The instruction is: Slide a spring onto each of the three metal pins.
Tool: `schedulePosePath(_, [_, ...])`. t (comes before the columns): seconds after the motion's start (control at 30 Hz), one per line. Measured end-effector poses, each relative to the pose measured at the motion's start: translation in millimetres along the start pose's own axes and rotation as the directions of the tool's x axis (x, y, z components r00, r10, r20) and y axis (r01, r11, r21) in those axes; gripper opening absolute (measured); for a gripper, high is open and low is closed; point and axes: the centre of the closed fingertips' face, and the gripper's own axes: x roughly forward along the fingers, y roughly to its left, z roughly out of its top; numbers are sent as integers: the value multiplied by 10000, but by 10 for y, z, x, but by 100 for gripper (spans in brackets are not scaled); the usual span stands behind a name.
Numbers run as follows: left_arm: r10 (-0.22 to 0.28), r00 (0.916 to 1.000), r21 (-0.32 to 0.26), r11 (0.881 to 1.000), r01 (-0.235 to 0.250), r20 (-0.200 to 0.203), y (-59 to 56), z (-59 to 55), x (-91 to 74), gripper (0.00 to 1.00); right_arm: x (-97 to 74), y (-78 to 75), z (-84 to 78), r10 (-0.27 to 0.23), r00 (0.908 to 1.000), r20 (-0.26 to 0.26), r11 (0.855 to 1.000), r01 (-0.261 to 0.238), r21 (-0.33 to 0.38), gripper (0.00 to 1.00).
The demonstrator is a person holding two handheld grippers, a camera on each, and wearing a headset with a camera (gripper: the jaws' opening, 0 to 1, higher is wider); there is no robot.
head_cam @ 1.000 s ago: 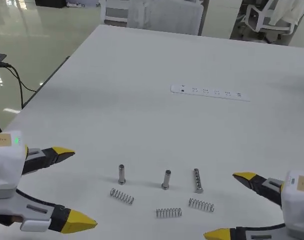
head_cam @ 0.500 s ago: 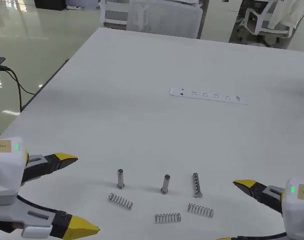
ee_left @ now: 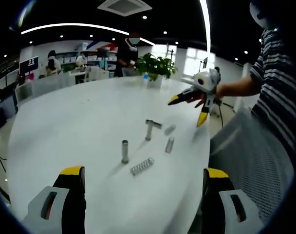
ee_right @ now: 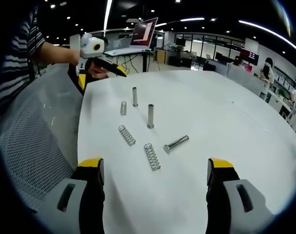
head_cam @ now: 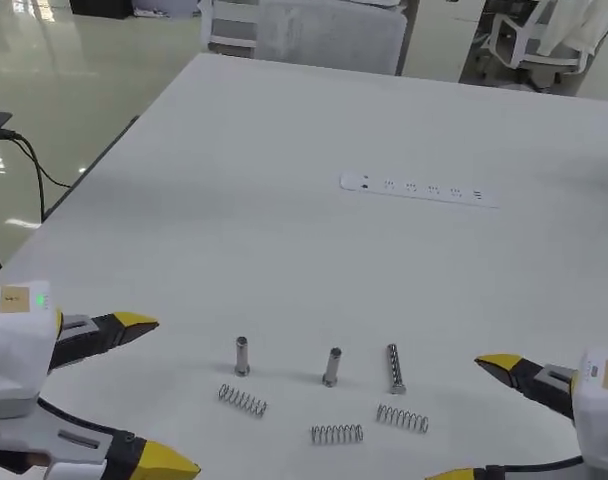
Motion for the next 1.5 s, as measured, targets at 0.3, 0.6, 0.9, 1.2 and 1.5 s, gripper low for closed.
schedulePosePath(0.3, [43,9999,-28,10000,-43,117,-5,16,5,98,68,10,106,181,9998,70,9998,-181,-63,87])
schedulePosePath(0.6, [78,9999,-90,9999,-77,108,0,1,-16,98,150,-51,291,127,9991,417,9995,-140,298,82])
schedulePosePath(0.9, [7,9999,-118,9999,-5,115,2,-8,-15,98,223,-164,388,40,9996,290,9969,-63,788,72])
schedulePosePath(1.2, [-53,10000,-130,9999,54,80,-11,-16,-8,98,309,-317,400,-129,9999,-30,9794,132,2014,56])
schedulePosePath(1.5, [42,9998,-249,9997,-37,189,9,-15,-26,98,456,-453,362,-166,9986,-505,9410,326,3368,42])
